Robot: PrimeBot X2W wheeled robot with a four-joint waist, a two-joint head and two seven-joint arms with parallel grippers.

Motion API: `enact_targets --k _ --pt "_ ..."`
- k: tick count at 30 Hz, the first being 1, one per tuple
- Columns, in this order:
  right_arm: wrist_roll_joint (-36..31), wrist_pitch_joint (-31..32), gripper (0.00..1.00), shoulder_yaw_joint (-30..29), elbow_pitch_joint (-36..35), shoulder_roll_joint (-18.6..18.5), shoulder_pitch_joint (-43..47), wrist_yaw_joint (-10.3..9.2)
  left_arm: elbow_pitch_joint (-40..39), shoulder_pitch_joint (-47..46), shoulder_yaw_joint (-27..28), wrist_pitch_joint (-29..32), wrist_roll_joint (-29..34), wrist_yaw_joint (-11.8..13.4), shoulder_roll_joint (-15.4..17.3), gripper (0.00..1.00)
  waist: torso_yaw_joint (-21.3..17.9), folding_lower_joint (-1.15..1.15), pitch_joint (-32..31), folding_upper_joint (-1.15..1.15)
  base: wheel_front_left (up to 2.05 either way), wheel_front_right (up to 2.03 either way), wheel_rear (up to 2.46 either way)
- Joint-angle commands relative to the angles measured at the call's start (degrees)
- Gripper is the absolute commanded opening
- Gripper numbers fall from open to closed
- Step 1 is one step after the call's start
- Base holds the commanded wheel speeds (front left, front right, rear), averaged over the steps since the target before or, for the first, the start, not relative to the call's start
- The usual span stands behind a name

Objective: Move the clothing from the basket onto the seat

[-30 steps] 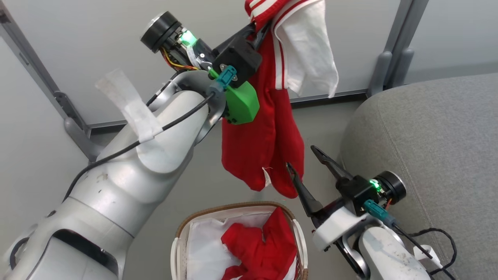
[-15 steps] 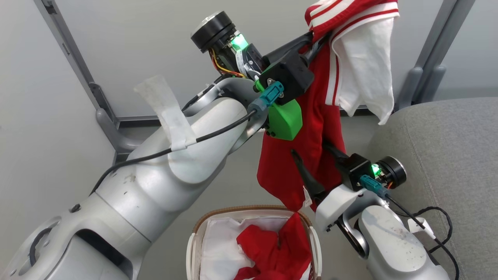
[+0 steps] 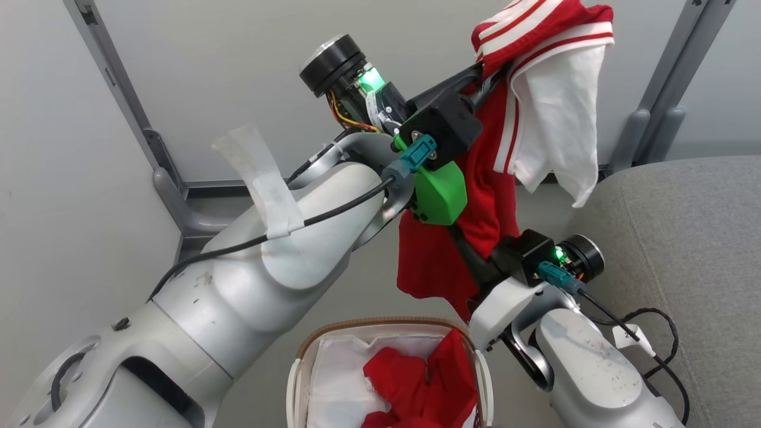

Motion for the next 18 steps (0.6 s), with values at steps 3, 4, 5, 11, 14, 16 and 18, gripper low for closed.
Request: enact_targets --k 3,4,5,11,14,16,18 --pt "-0.3 -0.1 0.0 -1.1 -1.2 -0.3 1.1 -0.06 1.3 1.7 0.5 -0.6 -1.0 0.6 0.9 0.0 -0.7 0.0 -0.1 0.0 0.0 0.0 0.0" --pt "-0.5 -0.1 0.0 -1.4 -1.5 -0.3 1.2 -0.06 1.7 2.0 0.6 -0.8 -1.3 0.7 1.1 0.0 -0.8 0.0 -0.2 0.0 0.0 0.0 0.0" --pt "-0.6 -0.1 0.0 -1.6 -1.8 -0.3 1.3 -0.06 2.4 2.3 0.8 -0.9 -1.5 0.7 1.3 0.0 -1.0 0.0 -0.2 0.0 0.0 0.0 0.0" --pt "-0.9 -0.1 0.0 -3.1 -4.3 -0.3 1.8 -0.06 5.7 5.4 2.6 -2.5 -4.5 0.5 2.0 1.0 -2.2 0.0 -0.1 0.0 0.0 0.0 0.0" --pt "-1.0 -0.1 0.0 -3.5 -5.8 -0.3 1.7 -0.06 7.1 7.6 3.8 -3.2 -6.0 0.4 2.6 1.0 -2.9 0.0 0.0 0.0 0.0 0.0 0.0" --pt "-1.2 -0.1 0.0 -3.9 -6.9 -0.3 1.8 -0.06 7.6 9.4 4.3 -3.6 -6.6 0.3 2.9 1.0 -3.2 0.0 0.0 0.0 0.0 0.0 0.0" --pt "-1.5 -0.1 0.0 -4.5 -7.8 -0.3 1.9 -0.06 7.6 11.5 5.0 -3.9 -6.8 0.8 3.2 1.0 -3.5 0.0 0.1 0.0 0.0 0.0 0.0"
